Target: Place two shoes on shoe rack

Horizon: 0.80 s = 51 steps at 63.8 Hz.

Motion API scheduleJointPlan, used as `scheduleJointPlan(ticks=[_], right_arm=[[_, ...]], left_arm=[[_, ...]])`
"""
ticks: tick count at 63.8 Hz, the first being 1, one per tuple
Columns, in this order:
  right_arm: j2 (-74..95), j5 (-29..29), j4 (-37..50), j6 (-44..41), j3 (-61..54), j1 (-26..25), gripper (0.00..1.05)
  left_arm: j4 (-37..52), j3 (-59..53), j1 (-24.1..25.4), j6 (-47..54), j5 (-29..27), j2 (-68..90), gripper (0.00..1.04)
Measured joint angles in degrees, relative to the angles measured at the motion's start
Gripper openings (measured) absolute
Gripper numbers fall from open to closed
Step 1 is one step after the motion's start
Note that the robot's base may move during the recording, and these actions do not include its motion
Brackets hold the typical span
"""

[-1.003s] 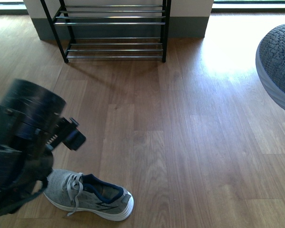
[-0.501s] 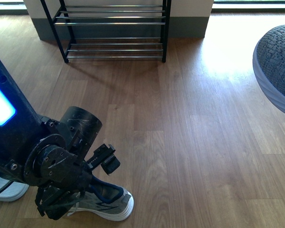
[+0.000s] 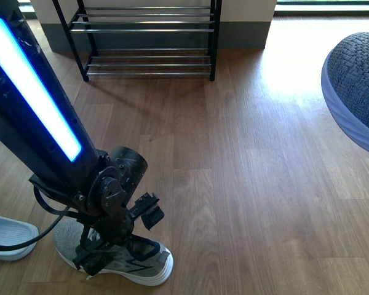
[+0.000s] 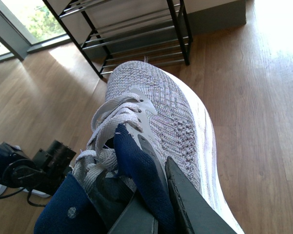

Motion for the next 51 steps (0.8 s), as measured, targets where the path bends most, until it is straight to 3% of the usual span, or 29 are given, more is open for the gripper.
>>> scheduleJointPlan(ticks=[10,25,51], right_arm=[[0.0,0.0,0.0,0.0,0.0,0.0,0.01],[0.0,0.0,0.0,0.0,0.0,0.0,0.01],[0.0,0.0,0.0,0.0,0.0,0.0,0.01]], left_arm=[[-1.6,2.8,-0.7,-1.0,-0.5,2.1,0.94],[-1.7,3.5,-0.6,-1.1,-1.8,3.4,0.56],[1.5,0.5,-0.6,0.7,-4.6,1.3,0.06]])
